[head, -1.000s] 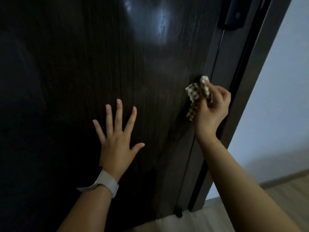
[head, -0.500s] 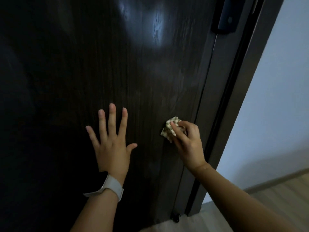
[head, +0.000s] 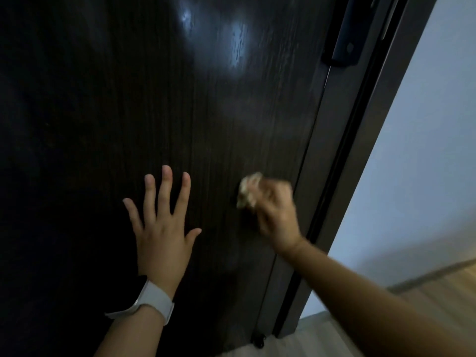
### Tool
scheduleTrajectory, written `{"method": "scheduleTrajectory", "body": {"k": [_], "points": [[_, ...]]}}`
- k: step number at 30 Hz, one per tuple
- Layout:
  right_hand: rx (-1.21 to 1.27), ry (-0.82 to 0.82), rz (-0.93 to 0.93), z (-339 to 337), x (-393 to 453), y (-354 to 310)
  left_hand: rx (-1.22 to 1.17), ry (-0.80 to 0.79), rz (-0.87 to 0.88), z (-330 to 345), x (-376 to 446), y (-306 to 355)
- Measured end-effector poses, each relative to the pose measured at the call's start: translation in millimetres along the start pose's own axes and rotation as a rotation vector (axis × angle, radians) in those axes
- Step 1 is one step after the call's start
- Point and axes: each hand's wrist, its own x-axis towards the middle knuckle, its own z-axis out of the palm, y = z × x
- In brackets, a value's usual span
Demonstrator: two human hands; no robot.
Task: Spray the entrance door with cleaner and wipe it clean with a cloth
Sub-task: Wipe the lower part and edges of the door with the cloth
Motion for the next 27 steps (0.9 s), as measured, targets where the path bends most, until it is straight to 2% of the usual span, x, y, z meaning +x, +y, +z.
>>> {"method": "scheduleTrajectory", "body": {"k": [3,5,6,7,9,11,13,15,17,21,23,25,27], "points": [[-0.015,-0.338,-0.178,8.3,-51.3,-11.5,-0.002,-0.011,0.009,-2.7,0.4,-2.4],[0.022,-0.440,-0.184,-2.5,-38.0,-5.8,-0.009,-0.031,0.010,-6.0,-0.5,-2.3],[0.072,-0.405,-0.145,-11.8,-18.5,-2.0,-0.012,-0.039,0.009,-8.0,-0.7,-2.6],[0.087,-0.298,-0.106,-22.3,5.2,5.5,-0.014,-0.048,0.009,-9.8,-0.6,-2.6],[-0.041,-0.050,-0.004,-42.6,63.2,16.6,-0.015,-0.070,0.015,-12.8,-1.3,-3.3],[-0.094,0.118,0.169,-55.9,114.5,24.7,-0.012,-0.077,0.022,-14.7,-2.3,-5.3],[-0.079,0.224,0.291,-48.7,137.6,16.9,0.004,-0.074,0.038,-15.5,-2.7,-8.7],[-0.048,0.263,0.263,-27.7,124.0,0.6,0.016,-0.065,0.060,-13.4,-3.2,-12.3],[-0.015,0.160,0.141,-5.2,77.8,-15.8,0.013,-0.066,0.063,-12.3,-3.5,-14.0],[-0.035,-0.291,-0.205,15.2,-20.3,-28.8,0.001,-0.074,0.061,-13.9,-3.3,-12.7],[-0.099,-0.430,-0.330,11.0,-32.7,-24.2,-0.015,-0.082,0.053,-14.3,-2.3,-10.5],[-0.090,-0.445,-0.338,-5.5,-10.1,-22.9,-0.040,-0.085,0.020,-14.3,-1.5,-5.5],[-0.026,-0.338,-0.161,-33.5,27.3,-6.2,-0.103,-0.066,-0.010,-15.1,-2.7,-0.3]]}}
